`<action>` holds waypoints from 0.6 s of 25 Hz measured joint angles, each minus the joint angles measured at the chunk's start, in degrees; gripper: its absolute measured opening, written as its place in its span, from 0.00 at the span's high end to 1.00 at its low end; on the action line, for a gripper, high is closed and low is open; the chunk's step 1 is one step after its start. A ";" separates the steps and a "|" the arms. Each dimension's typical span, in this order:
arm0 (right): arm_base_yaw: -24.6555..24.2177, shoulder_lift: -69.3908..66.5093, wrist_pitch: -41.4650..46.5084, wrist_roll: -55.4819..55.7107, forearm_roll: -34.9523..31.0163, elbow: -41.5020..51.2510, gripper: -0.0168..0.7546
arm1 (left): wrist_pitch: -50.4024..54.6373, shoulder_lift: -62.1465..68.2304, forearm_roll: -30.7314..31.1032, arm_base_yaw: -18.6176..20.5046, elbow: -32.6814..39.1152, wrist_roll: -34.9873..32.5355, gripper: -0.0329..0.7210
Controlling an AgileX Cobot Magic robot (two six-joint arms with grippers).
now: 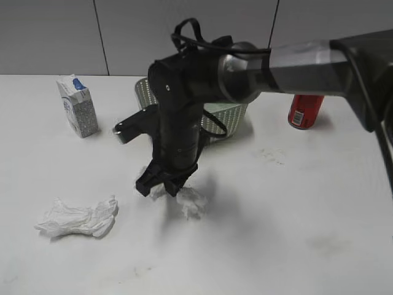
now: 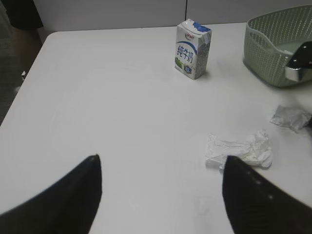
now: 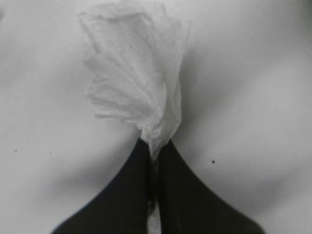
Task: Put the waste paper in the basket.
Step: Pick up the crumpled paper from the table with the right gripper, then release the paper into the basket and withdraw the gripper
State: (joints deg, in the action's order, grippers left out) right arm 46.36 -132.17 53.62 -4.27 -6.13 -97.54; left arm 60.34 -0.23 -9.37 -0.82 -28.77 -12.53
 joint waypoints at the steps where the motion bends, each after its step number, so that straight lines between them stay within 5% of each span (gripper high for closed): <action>1: 0.00 1.03 0.11 -0.44 0.00 0.00 0.98 | 0.00 0.00 0.00 0.00 0.00 0.00 0.18; 9: -0.20 12.08 -0.37 -3.40 4.05 -3.95 0.98 | 0.00 0.00 0.00 0.00 0.00 0.00 0.18; 15: -4.15 13.66 -8.65 -3.52 10.26 -10.68 0.98 | 0.00 0.00 0.00 0.00 0.00 0.00 0.20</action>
State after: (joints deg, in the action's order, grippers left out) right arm 42.21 -118.51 44.97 -7.78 4.12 -108.22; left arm 60.34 -0.23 -9.37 -0.82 -28.77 -12.53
